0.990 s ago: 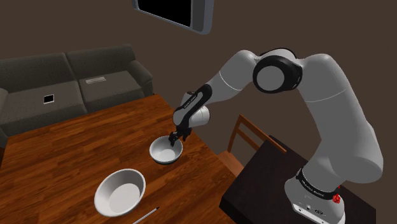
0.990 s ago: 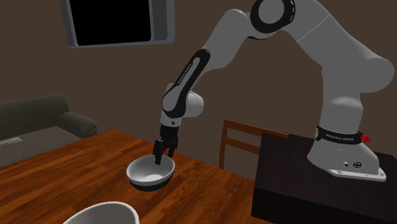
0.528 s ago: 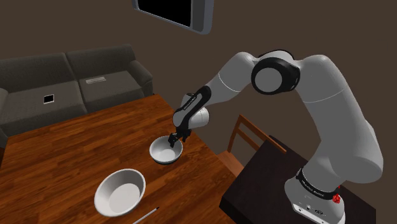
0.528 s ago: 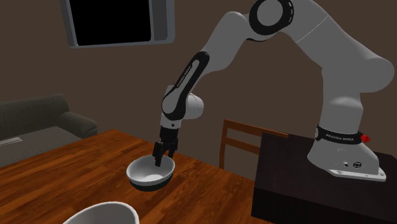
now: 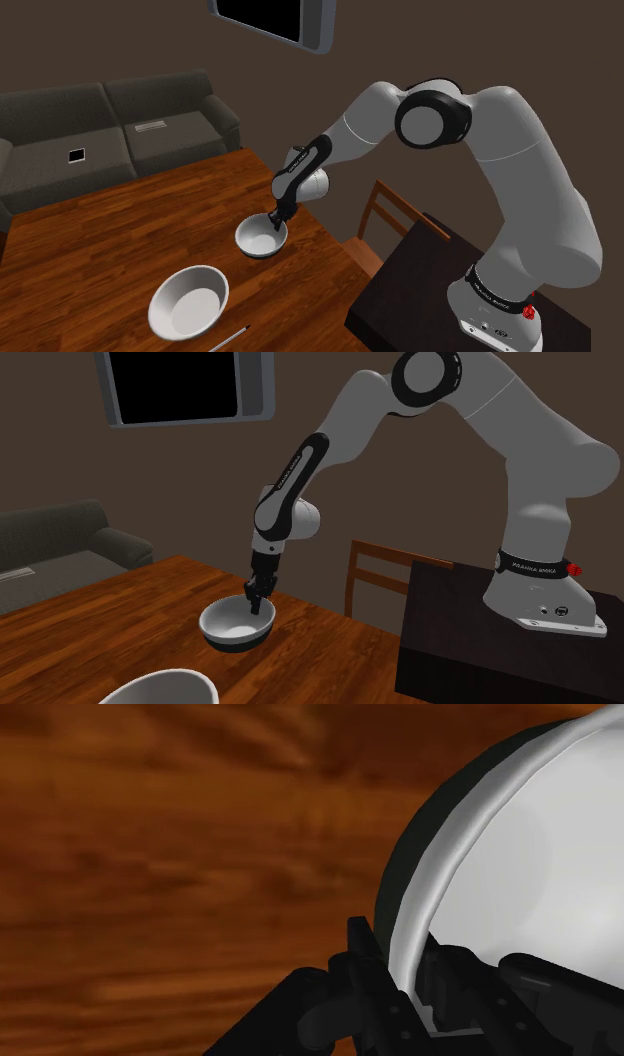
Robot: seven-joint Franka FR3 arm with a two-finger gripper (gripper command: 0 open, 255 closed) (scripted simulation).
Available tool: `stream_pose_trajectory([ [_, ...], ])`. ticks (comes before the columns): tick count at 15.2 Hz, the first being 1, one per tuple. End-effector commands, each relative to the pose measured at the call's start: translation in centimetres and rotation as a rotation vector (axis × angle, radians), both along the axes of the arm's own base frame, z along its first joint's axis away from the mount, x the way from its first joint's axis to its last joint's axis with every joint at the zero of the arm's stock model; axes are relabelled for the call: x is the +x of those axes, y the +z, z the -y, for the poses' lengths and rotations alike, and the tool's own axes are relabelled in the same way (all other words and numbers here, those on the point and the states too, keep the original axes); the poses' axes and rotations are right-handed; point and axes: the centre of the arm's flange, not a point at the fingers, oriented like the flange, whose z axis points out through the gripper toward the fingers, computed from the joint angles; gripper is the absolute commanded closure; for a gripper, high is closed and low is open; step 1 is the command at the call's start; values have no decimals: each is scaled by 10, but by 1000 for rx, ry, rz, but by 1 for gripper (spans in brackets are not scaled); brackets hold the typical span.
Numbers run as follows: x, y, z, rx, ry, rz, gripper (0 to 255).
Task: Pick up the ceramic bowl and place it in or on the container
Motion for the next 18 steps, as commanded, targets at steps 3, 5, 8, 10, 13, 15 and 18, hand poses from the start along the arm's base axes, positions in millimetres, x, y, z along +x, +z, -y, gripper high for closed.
stream_pose_trajectory([
  [3, 0, 0, 0, 0, 0, -1, 255],
  [5, 0, 10, 0, 0, 0, -1, 255],
  [8, 0, 26, 0, 0, 0, -1, 255],
  [10, 0, 36, 0, 0, 0, -1, 255],
  [13, 0, 52, 0, 0, 0, -1, 255],
  [15, 0, 63, 0, 0, 0, -1, 255],
  [18, 0, 79, 0, 0, 0, -1, 255],
])
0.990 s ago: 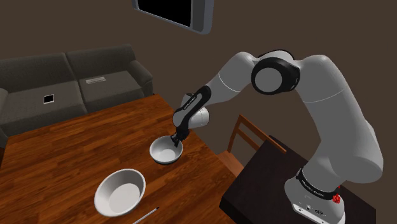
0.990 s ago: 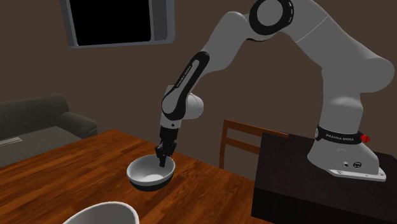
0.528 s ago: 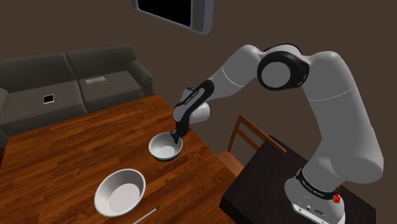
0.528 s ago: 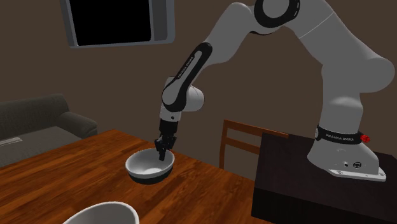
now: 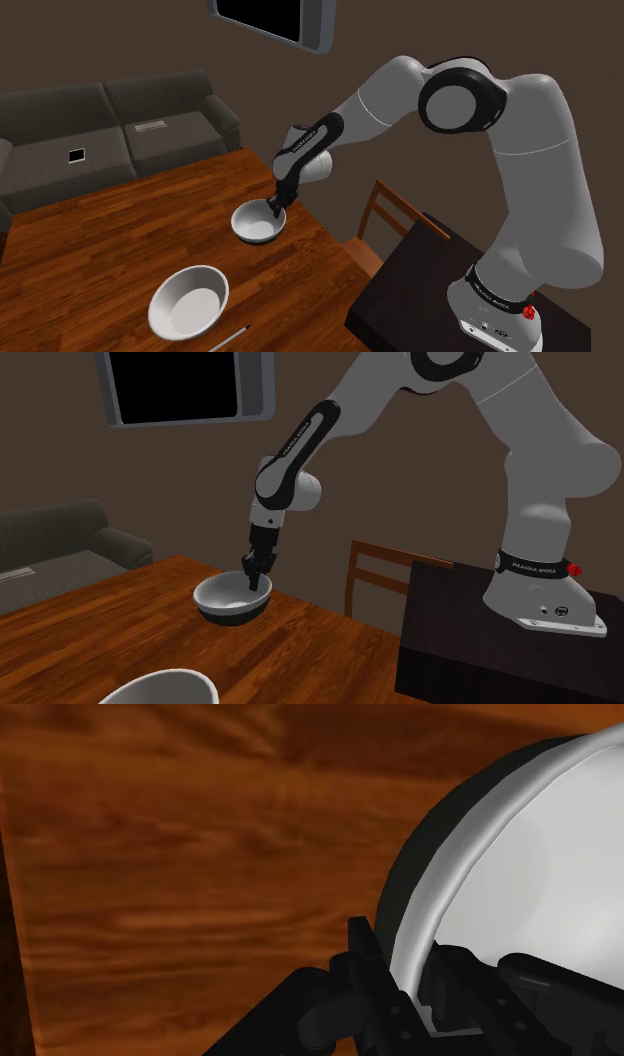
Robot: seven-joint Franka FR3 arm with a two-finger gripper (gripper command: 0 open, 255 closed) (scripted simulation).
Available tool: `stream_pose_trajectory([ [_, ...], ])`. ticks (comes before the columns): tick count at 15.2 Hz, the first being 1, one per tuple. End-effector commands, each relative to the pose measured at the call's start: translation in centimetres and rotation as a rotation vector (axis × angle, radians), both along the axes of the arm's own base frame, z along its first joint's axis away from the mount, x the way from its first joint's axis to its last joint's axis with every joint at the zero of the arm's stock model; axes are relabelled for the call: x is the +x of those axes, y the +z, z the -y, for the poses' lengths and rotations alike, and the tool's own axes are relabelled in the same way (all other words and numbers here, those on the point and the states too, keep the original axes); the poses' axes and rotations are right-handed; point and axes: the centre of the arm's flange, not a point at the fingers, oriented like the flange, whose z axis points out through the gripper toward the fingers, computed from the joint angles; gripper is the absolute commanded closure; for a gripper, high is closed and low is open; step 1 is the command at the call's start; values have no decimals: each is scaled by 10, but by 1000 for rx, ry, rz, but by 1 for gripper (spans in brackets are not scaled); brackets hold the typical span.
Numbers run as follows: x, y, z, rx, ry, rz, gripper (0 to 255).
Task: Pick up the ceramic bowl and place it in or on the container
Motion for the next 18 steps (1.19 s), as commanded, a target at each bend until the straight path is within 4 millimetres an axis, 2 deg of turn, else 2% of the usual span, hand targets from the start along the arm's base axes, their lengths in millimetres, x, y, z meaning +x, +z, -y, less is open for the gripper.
stream_pose_trajectory([
  [1, -1, 11, -1, 0, 0, 0, 255],
  [14, -1, 79, -1, 0, 0, 0, 255],
  [18, -8, 82, -53, 0, 0, 0, 255],
])
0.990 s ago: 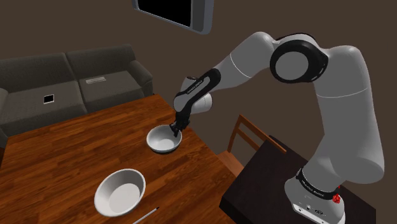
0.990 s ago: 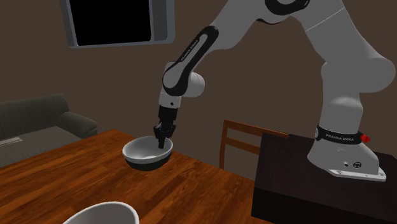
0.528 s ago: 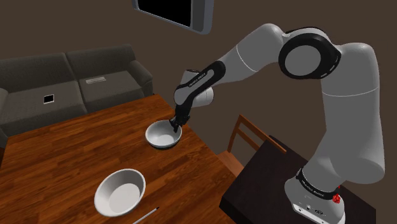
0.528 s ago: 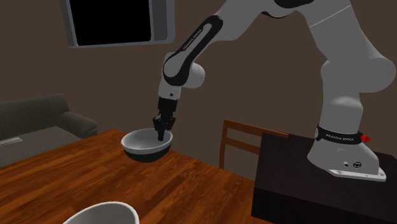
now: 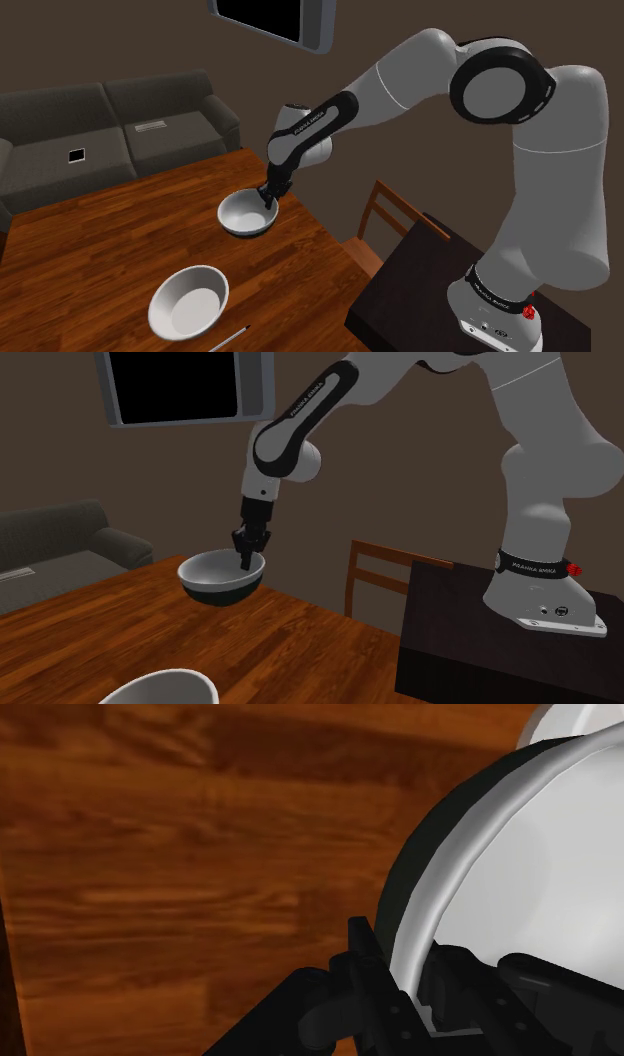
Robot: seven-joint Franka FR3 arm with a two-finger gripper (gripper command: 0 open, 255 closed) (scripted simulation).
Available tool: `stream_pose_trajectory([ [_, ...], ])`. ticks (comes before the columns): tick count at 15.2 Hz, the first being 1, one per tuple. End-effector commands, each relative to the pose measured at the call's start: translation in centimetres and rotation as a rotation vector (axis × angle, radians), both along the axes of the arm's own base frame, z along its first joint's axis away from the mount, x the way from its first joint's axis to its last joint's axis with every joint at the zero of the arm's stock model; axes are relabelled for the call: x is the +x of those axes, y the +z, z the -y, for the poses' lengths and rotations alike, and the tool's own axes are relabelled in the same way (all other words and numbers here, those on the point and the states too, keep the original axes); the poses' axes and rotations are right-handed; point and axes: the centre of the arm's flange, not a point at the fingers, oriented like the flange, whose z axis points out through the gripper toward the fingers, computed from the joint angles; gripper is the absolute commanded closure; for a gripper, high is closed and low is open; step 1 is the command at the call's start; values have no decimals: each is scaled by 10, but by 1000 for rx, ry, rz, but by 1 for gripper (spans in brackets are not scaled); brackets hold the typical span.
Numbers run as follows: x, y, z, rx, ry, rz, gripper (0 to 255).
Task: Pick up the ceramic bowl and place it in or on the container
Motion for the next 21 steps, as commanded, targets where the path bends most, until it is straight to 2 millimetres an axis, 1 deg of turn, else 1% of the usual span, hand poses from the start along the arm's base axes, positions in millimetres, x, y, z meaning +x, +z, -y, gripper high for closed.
stream_pose_trajectory([
  [1, -2, 3, -26, 0, -1, 1, 255],
  [17, -32, 12, -235, 0, -1, 1, 255],
  [18, -34, 13, -246, 0, -1, 1, 255],
  [21, -34, -3, -246, 0, -1, 1, 255],
])
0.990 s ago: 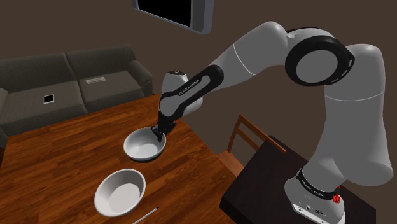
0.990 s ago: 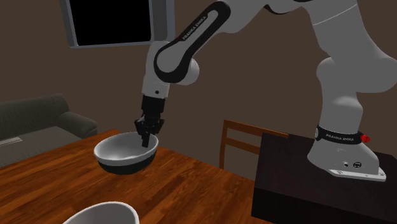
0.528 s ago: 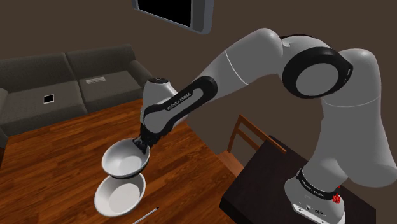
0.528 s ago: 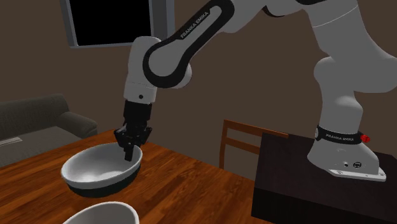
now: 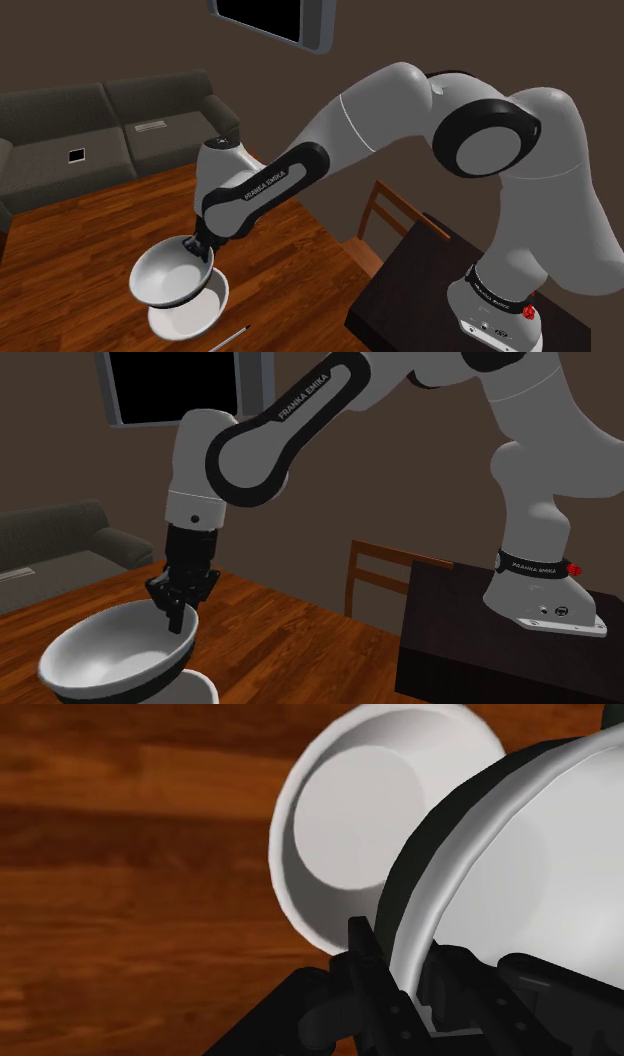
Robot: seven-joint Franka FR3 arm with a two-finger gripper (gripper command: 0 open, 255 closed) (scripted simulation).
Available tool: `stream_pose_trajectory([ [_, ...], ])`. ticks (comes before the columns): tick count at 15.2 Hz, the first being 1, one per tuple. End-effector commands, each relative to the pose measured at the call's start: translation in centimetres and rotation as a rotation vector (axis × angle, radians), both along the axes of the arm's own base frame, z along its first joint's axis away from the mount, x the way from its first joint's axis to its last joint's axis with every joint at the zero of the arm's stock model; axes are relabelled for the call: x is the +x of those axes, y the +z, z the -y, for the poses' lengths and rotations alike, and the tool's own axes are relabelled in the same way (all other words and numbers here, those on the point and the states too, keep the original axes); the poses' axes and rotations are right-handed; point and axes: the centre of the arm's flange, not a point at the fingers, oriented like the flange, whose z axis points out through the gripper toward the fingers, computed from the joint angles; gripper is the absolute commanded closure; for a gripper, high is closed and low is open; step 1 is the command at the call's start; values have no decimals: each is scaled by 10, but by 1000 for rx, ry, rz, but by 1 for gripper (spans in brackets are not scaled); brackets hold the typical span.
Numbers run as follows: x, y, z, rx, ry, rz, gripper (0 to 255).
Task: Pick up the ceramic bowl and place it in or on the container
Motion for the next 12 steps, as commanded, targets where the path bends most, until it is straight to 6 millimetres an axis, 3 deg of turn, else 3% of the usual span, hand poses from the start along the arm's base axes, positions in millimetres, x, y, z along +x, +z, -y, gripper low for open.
stream_pose_trajectory([
  [1, 0, -11, -1, 0, -1, 1, 255],
  [12, 0, -69, -1, 0, -1, 1, 255],
])
